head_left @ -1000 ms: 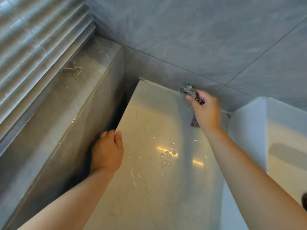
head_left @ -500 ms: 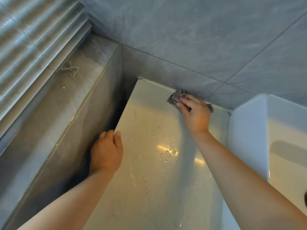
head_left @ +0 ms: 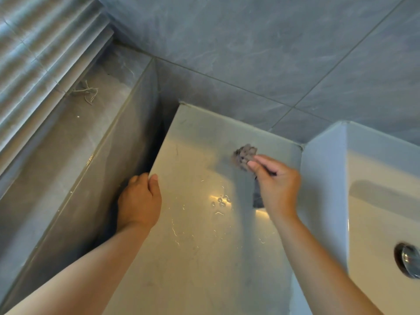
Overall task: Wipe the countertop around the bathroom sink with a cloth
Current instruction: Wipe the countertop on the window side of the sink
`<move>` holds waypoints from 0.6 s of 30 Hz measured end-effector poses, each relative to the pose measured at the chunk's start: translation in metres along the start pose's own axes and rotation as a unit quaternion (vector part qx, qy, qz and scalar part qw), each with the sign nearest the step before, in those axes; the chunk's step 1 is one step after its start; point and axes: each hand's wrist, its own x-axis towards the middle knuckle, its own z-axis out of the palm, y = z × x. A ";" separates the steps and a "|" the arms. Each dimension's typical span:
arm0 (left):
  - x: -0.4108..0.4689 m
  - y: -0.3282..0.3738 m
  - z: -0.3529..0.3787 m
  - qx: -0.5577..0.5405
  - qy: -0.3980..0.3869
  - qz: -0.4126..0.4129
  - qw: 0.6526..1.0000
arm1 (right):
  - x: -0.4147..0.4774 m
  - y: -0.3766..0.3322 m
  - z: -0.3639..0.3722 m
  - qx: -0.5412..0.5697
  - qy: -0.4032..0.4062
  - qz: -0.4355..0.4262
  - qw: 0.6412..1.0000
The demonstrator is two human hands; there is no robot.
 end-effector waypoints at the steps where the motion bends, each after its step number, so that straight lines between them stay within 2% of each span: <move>1: 0.000 0.000 0.000 0.002 0.002 0.002 1.000 | 0.013 -0.002 -0.006 -0.006 0.016 -0.007 1.000; 6: 0.001 -0.001 0.001 0.012 0.010 0.007 1.000 | 0.078 0.015 -0.011 -0.131 0.015 -0.092 0.987; 9: 0.002 -0.004 0.003 0.014 0.012 0.011 1.000 | 0.094 0.036 0.000 -0.192 -0.008 -0.097 0.977; 14: 0.002 -0.004 0.002 0.011 0.005 0.006 1.000 | 0.086 0.063 0.018 -0.170 0.022 -0.085 0.982; 18: 0.001 -0.002 0.002 0.002 0.007 0.006 1.000 | 0.089 0.061 0.014 -0.137 -0.001 -0.050 0.989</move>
